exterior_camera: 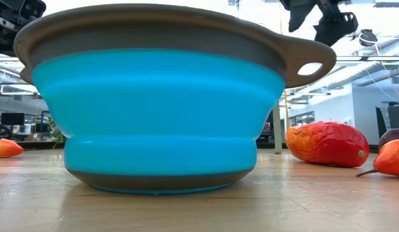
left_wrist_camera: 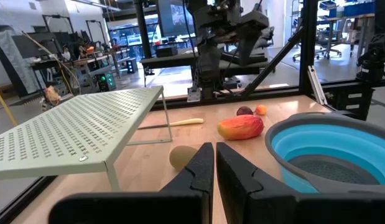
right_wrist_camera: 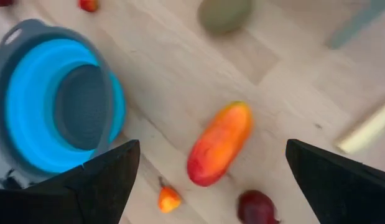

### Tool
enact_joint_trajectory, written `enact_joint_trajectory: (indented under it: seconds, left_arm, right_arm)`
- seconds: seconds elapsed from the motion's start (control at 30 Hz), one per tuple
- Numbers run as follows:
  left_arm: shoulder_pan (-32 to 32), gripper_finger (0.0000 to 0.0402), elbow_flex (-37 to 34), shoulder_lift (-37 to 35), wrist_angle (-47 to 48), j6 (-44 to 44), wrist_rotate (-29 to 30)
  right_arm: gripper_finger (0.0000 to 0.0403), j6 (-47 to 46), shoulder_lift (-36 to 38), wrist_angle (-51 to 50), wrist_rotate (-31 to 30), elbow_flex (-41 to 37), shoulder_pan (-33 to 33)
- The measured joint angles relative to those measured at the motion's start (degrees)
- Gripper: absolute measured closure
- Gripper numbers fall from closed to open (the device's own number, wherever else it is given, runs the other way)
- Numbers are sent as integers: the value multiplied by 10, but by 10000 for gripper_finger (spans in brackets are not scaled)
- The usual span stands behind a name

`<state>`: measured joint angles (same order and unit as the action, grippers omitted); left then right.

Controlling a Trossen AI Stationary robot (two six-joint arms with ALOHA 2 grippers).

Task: Pick & Place Fruit
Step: Put the colander on the shelf

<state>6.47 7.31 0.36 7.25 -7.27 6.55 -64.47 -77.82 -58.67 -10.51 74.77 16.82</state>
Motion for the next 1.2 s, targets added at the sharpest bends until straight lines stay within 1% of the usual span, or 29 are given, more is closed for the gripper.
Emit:
enact_joint_trajectory:
  seconds: [0.1,0.2,0.3,0.37,0.43,0.57,0.77,0.93,1.2]
  left_arm:
    - [0,380,0,0,0,0,0]
    - [0,380,0,0,0,-1,0]
    - [0,380,0,0,0,-1,0]
    - [0,380,0,0,-1,0,0]
    - [0,380,0,0,-1,0,0]
    - [0,380,0,0,-1,0,0]
    - [0,380,0,0,-1,0,0]
    - [0,380,0,0,-1,0,0]
    - [0,380,0,0,-1,0,0]
  right_arm:
    - [8,0,-31,-39,-2,33,0]
    - [8,19,-81,-74,4,66,0]
    - [8,26,-129,-139,15,91,0]
    - [8,26,-148,-179,14,102,1]
    - [8,19,-154,-193,14,105,0]
    - [8,0,-159,-194,15,106,-3]
    - [8,-52,-158,-193,20,105,-7]
    - [8,-91,-159,-187,48,89,-6]
    - [8,-138,-160,-140,56,81,0]
